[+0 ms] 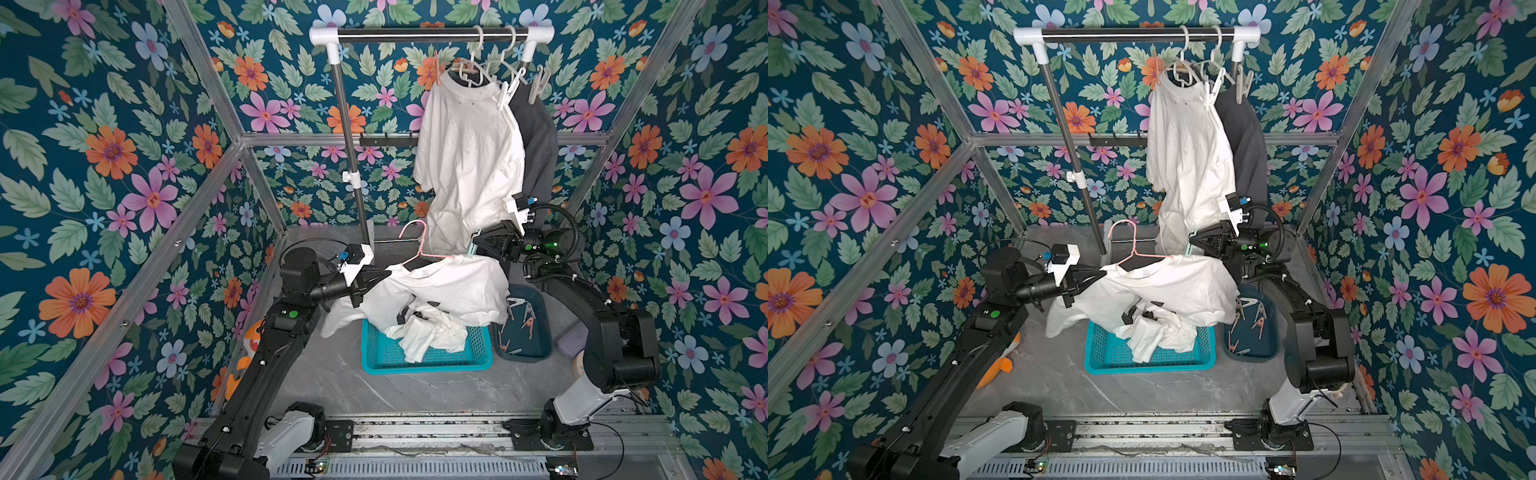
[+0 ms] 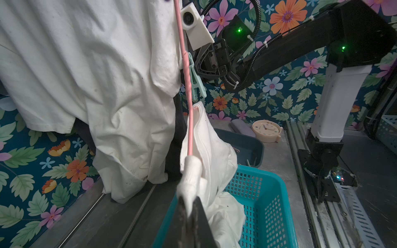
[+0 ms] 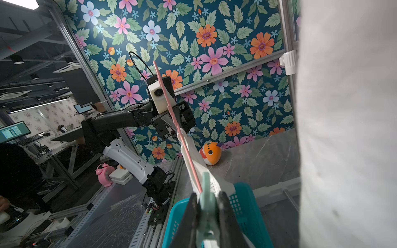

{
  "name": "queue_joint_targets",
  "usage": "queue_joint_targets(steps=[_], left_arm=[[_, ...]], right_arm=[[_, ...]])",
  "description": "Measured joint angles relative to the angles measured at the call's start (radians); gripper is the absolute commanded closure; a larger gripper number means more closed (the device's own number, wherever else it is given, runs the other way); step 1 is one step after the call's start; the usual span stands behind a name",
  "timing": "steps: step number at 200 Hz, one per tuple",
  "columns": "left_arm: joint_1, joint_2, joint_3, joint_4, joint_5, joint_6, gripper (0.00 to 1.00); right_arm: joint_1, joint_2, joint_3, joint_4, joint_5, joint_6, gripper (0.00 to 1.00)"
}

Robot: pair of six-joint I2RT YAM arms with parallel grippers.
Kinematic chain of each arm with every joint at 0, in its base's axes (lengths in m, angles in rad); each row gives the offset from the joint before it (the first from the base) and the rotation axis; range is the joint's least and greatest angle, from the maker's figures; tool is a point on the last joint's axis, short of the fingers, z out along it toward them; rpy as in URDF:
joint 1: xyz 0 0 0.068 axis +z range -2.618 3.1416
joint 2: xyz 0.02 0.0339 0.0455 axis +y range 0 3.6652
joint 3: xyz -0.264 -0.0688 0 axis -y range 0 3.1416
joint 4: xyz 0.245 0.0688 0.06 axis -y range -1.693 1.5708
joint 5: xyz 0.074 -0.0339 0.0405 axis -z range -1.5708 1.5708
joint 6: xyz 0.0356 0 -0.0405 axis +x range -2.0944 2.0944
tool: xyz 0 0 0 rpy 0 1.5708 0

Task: Use clothespins to secure the t-shirt on both sides of the hanger
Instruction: Clamp the T-shirt on the hanger.

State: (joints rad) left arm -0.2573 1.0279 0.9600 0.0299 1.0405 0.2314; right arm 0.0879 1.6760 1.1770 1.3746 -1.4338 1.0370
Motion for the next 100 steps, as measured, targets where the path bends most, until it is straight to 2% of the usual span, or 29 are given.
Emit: queue_joint_targets(steps=[54,100], left_arm=[[0.0,-0.008,0.0,0.002,0.003,-0.015,1.0],[0.006,-0.003,0.0,0.014,0.005,-0.021,1.0]], right_arm=[[0.014,0.049,0.011,-0.01,-0.004,0.007,1.0],[0.023,0.026,-0.017,-0.009,-0.007,0.014,1.0]])
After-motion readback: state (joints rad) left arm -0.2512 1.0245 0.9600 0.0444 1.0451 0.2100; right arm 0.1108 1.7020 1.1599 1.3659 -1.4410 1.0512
